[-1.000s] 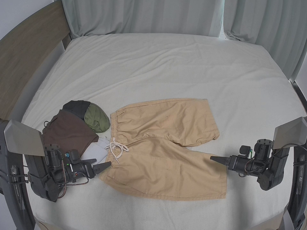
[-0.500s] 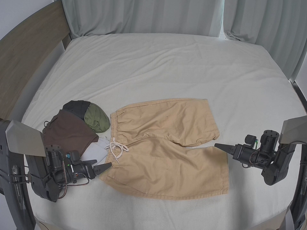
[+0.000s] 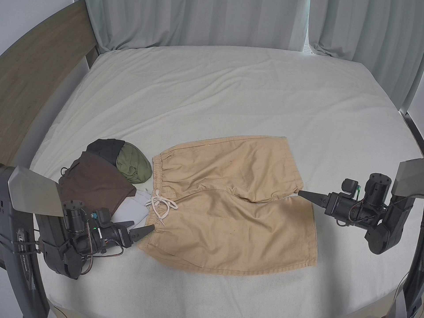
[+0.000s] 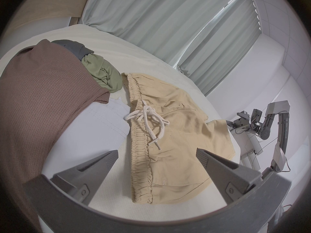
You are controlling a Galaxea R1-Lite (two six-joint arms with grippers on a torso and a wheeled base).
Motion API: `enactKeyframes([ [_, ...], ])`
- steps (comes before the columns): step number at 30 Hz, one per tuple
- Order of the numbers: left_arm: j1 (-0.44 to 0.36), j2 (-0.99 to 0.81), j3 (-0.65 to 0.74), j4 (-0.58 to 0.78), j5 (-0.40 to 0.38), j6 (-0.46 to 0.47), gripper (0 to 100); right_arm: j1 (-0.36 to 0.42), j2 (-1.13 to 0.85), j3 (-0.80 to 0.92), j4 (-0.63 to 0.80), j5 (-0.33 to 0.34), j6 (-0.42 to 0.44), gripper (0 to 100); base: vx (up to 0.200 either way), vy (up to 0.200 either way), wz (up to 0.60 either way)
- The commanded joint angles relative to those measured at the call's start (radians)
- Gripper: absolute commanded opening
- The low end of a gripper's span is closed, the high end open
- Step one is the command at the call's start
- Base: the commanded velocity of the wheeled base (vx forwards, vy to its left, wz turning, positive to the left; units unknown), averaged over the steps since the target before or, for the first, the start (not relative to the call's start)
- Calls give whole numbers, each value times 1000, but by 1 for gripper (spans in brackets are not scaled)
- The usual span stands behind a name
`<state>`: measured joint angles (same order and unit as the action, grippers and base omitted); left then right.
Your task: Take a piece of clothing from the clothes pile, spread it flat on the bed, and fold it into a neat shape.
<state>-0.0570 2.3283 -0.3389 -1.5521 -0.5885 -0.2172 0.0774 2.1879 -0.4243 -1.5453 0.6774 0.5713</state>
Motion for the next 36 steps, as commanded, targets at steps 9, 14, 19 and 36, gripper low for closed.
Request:
enactKeyframes([
  [9,-3,13,0,0,3,1,100,33,122,30,2,7,-27,100,0,0,0],
  [14,-3,14,1,0,3,1,100,24,167,22,2,4,-37,100,0,0,0],
  [19,-3,14,1,0,4,1,100,13,184,10,4,1,-39,100,0,0,0],
  [36,-6,22,0,0,6,1,100,5,240,-71,-2,-2,-31,100,0,0,0],
])
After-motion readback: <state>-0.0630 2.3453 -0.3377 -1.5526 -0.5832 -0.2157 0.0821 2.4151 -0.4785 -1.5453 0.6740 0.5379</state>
